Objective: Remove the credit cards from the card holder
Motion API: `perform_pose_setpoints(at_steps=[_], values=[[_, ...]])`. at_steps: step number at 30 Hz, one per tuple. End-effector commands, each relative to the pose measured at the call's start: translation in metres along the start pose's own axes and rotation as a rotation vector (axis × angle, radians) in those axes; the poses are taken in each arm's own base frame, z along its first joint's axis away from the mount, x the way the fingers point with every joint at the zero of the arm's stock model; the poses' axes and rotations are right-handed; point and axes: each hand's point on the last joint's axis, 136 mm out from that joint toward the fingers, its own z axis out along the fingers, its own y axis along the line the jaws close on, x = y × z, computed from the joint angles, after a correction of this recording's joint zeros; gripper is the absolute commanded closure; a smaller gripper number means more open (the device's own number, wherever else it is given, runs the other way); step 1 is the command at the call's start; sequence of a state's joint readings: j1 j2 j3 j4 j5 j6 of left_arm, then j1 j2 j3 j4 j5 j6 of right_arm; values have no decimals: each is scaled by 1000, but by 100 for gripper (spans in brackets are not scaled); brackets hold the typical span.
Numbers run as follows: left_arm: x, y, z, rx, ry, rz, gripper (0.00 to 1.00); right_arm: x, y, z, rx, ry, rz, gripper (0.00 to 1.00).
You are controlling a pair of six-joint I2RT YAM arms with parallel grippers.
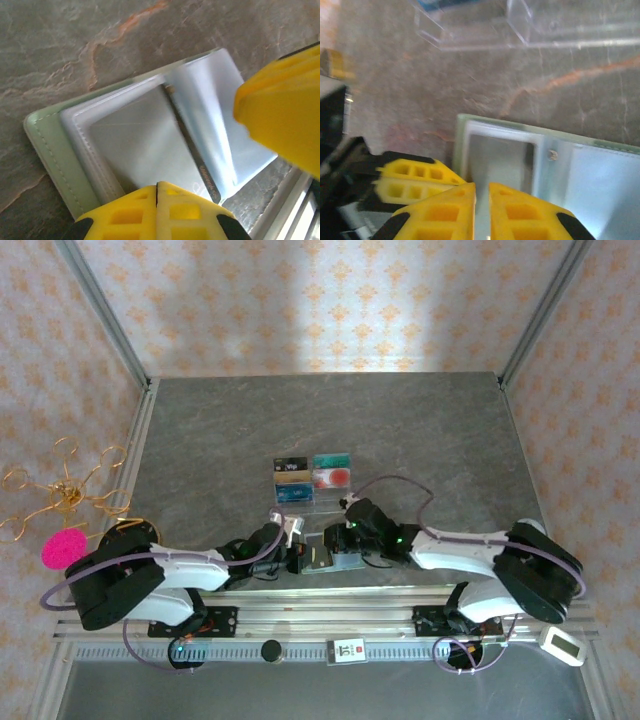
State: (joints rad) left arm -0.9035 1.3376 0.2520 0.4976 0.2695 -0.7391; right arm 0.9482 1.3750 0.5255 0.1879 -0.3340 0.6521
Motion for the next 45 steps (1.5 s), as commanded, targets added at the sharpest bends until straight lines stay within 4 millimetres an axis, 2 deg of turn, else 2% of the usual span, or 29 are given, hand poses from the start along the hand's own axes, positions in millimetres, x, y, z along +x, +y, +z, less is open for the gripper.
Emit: perform_pose_setpoints(at_steps=[1,8,10,18,23,30,40,45], values=[[12,24,0,-96,17,-2,100,0,3,6,-17,19,-3,87],[21,32,2,-113,45,-11,100,9,-24,12,63,39,44,86],[23,32,2,-107,51,-18,100,11,-26,12,64,40,53,82],[28,33,2,-99,65,-26,100,18,-37,12,95,51,68,81],[31,33,4,-94,78,-29,100,27,-39,18,83,90,68,77],[31,33,5,-96,83,-31,100,24,-40,14,72,58,82,100],[35,35,3,-91,92,-41,100,20,-57,-7,132,-15,112,100],[35,34,2,-86,90,-46,100,22,-54,-5,102,-8,102,100]])
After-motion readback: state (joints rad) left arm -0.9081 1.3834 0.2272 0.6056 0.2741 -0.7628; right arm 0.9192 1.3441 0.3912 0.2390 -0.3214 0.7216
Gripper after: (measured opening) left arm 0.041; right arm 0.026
